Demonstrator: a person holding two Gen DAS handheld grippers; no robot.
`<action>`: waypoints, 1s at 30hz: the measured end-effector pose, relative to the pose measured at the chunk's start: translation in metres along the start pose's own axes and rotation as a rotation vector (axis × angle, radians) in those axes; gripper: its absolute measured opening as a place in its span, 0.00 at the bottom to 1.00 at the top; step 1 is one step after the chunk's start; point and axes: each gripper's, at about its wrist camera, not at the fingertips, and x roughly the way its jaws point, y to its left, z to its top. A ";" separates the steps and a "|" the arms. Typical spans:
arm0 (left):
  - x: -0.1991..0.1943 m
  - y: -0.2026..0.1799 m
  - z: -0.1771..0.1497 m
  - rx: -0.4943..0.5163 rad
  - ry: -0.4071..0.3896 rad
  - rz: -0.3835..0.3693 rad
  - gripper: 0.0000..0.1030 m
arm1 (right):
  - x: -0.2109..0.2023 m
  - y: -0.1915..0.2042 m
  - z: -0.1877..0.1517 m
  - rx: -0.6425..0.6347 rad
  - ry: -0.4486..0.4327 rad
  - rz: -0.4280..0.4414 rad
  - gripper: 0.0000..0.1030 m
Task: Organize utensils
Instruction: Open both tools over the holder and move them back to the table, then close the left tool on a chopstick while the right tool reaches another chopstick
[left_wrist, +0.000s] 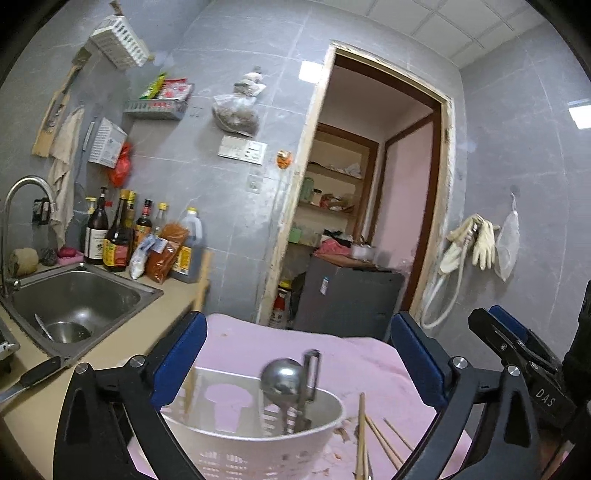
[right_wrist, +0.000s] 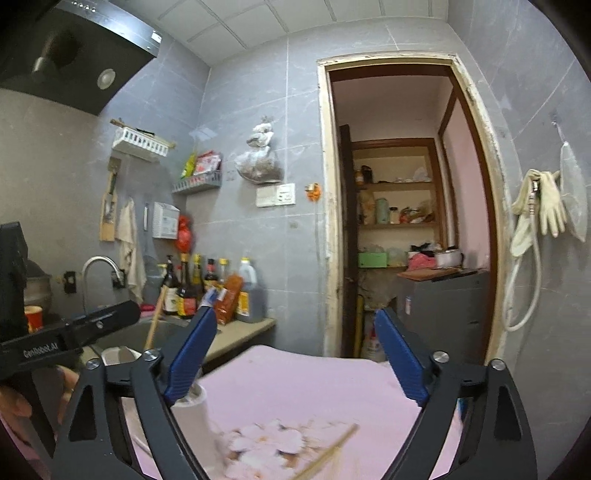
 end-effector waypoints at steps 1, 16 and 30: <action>0.001 -0.005 -0.002 0.009 0.005 -0.006 0.95 | -0.003 -0.005 -0.002 -0.001 0.006 -0.010 0.92; 0.032 -0.071 -0.049 0.201 0.167 -0.132 0.96 | -0.023 -0.070 -0.040 -0.009 0.229 -0.123 0.99; 0.083 -0.104 -0.097 0.253 0.459 -0.185 0.86 | -0.025 -0.093 -0.085 0.049 0.484 -0.109 0.83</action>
